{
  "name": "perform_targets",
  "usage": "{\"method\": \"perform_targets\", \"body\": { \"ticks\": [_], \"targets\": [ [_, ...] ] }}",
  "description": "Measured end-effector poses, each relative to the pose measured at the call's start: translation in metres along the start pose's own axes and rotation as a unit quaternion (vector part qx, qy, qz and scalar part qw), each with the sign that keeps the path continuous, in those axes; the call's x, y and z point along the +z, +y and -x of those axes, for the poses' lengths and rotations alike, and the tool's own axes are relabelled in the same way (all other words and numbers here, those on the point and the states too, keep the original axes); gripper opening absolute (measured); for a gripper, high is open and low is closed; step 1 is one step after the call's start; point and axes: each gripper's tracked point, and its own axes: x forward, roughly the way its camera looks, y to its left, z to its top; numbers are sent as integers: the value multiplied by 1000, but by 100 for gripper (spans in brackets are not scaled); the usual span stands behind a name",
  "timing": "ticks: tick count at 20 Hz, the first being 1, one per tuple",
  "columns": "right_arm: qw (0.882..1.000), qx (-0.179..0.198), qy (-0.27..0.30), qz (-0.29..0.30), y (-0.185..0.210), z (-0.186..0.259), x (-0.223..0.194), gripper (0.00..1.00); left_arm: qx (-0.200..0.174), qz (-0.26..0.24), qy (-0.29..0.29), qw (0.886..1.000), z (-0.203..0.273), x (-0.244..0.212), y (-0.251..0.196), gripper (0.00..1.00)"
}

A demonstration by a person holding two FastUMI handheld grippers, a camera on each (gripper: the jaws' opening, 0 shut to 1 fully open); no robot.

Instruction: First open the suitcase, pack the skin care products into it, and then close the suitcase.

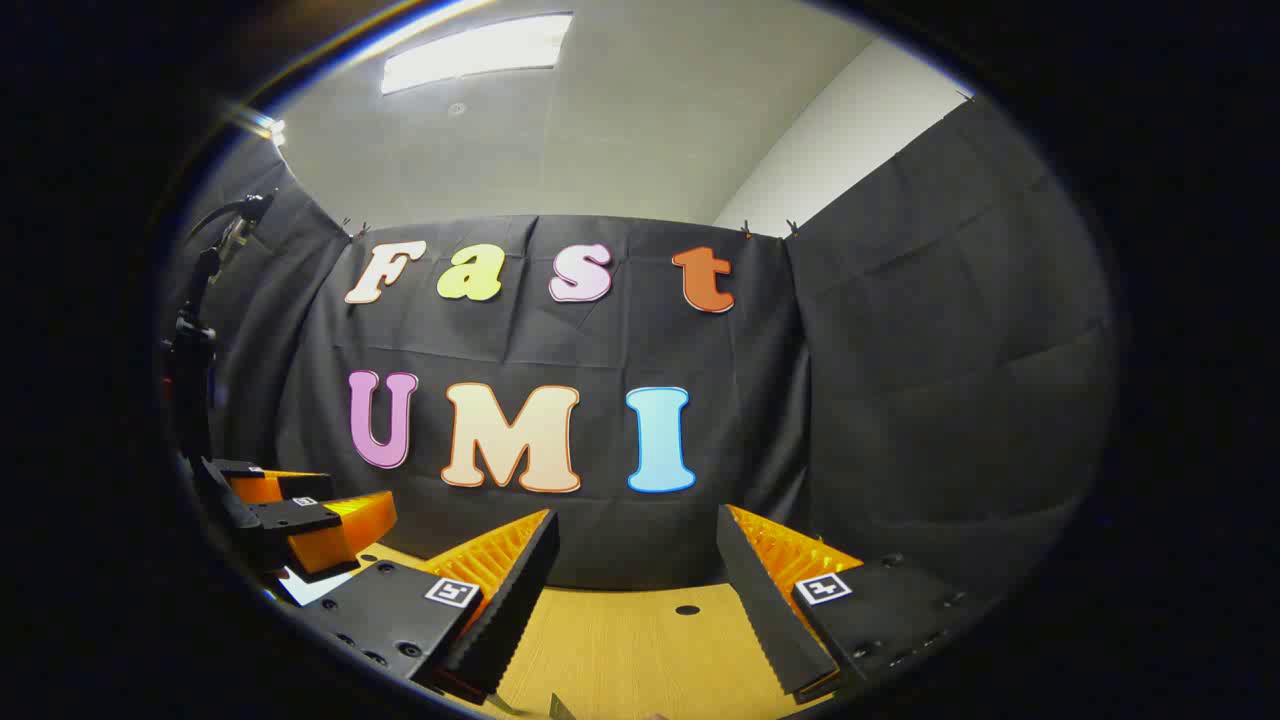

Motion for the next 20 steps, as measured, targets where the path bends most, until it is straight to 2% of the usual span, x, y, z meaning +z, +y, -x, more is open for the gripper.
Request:
{"method": "perform_targets", "body": {
  "ticks": [11,17,20],
  "targets": [
    [1000,8,-6,-2,-29,-3,-5,98,37,-26,12,999,11,-11,2,95],
    [998,59,5,-33,-26,-9,-24,98,89,-53,41,994,32,-32,13,94],
    [996,78,5,-36,-23,-7,-29,98,103,-50,61,991,40,-46,16,95]
  ]
}}
